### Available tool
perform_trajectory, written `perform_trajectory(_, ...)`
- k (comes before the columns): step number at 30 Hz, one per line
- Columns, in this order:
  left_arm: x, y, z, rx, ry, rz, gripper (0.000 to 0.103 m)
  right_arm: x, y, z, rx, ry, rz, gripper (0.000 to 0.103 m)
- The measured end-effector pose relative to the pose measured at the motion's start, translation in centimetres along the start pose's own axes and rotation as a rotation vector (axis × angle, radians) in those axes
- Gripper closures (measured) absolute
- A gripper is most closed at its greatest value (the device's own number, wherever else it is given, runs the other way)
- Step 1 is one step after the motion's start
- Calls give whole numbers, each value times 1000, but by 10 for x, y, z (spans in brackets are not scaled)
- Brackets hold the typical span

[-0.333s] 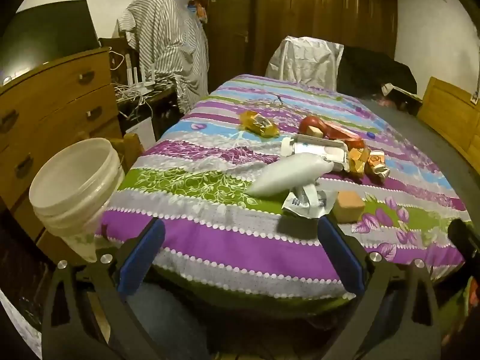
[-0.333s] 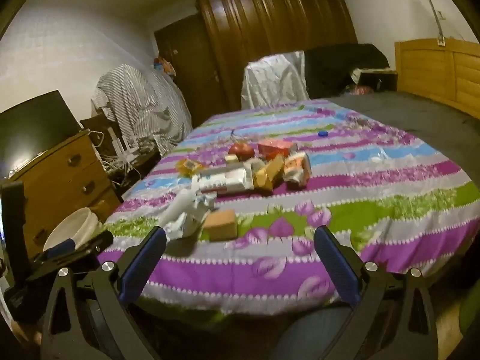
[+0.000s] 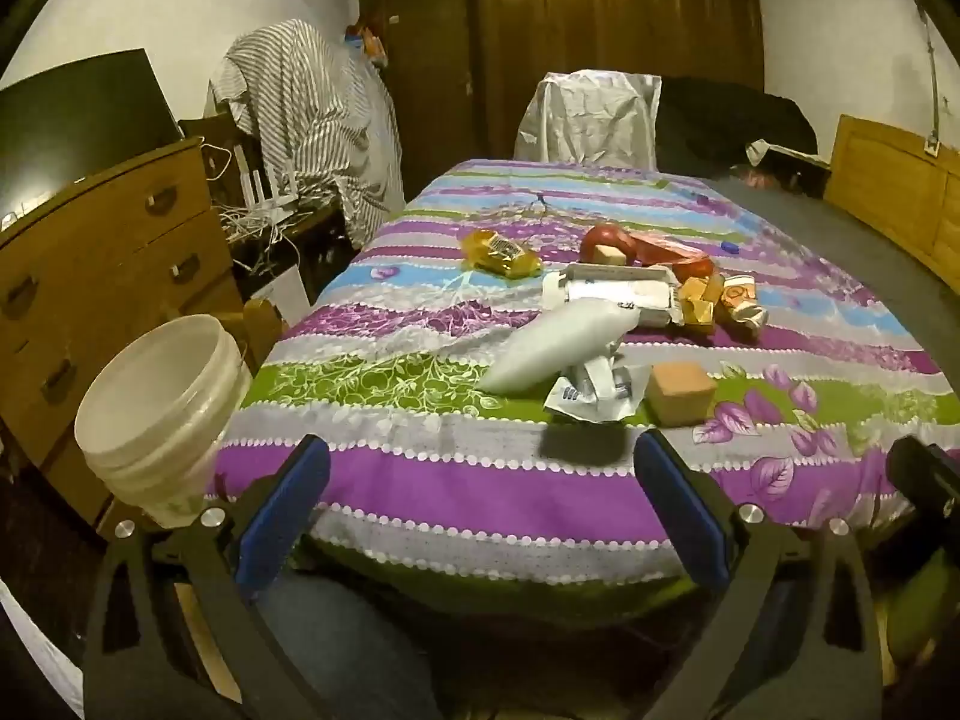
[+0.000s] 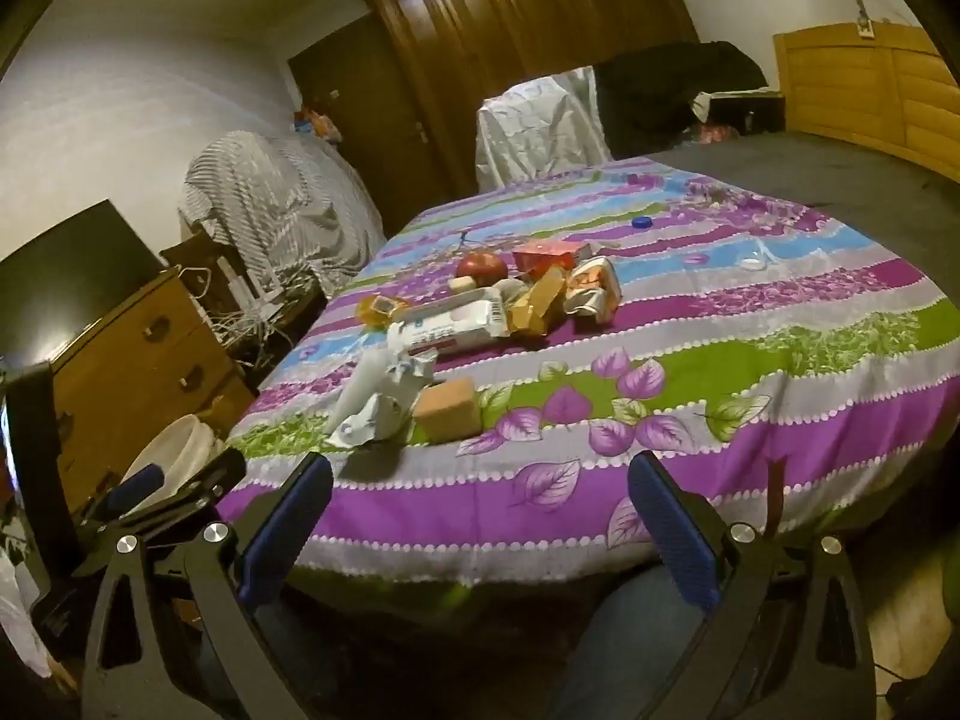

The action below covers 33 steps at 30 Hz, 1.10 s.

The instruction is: Collect trash

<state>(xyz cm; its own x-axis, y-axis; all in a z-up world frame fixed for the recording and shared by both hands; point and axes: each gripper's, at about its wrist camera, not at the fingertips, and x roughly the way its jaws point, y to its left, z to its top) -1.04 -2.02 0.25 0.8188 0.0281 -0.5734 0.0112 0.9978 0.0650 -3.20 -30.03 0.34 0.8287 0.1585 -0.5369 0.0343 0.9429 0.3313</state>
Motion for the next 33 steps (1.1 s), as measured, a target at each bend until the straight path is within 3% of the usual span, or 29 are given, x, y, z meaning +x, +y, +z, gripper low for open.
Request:
perform_trajectory(6,-3,1,0,-7,0,0,5,0,42,-23,2,35,4,4)
perform_trajectory(15,4,2,1,-4,17,30,5,11,50,-25,-29,64,-25,5)
perform_trajectory(28,21,10,14,2,16,92,5,18,77,-2,-238,-45,-34,5)
perform_trajectory(33,29,11,13,6,34,98,5,29,79,2,-240,-41,-28,5)
